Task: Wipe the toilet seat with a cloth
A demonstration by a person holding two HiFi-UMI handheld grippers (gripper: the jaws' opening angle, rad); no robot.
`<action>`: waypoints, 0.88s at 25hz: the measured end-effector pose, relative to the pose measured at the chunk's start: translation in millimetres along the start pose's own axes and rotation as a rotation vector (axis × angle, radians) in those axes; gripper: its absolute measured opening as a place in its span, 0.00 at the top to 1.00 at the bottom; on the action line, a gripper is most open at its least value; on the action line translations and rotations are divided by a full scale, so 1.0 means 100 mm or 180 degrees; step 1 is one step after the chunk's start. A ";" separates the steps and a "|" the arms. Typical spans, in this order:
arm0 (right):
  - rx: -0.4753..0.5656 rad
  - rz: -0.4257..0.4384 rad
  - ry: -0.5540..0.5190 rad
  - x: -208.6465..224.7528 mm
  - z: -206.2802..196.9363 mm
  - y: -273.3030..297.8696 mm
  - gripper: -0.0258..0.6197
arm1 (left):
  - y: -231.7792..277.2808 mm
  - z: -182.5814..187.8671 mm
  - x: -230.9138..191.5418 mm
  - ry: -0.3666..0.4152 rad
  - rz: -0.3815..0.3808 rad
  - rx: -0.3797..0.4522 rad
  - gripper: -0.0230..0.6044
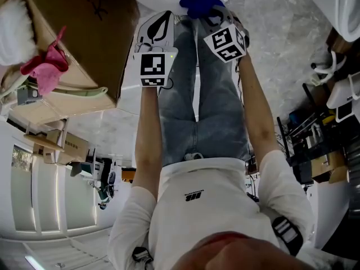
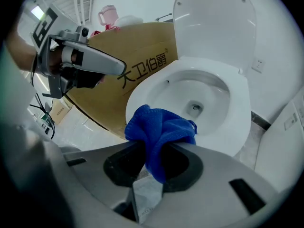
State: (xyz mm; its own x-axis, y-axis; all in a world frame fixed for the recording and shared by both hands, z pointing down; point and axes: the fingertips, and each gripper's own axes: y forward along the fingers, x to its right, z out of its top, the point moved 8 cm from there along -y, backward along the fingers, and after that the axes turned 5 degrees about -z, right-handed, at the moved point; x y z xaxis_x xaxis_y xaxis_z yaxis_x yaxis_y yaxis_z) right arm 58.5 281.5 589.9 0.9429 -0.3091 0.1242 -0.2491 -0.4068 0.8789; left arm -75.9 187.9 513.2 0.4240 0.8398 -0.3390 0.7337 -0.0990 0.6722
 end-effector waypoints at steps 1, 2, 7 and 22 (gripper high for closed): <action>0.0001 -0.0007 0.0026 0.02 -0.02 -0.01 0.83 | 0.03 0.02 0.02 0.0015 -0.0014 -0.0011 0.95; 0.0004 -0.0012 0.0054 0.05 -0.04 -0.02 0.83 | 0.05 0.03 0.04 0.0029 -0.0028 -0.0023 0.95; 0.0015 -0.0017 0.0196 0.17 -0.12 -0.07 0.83 | 0.19 0.09 0.14 0.0065 -0.0096 -0.0071 0.95; 0.0016 -0.0021 0.0402 0.66 -0.14 -0.12 0.83 | 0.47 0.31 0.24 0.0043 -0.0138 -0.0106 0.95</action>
State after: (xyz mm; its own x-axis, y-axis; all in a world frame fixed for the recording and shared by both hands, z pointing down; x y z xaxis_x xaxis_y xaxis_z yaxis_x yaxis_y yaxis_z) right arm 127.2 278.0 593.9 0.9648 -0.1958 0.1756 -0.2435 -0.4130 0.8776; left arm -14.9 187.2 516.1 0.3848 0.8501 -0.3596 0.7330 -0.0446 0.6788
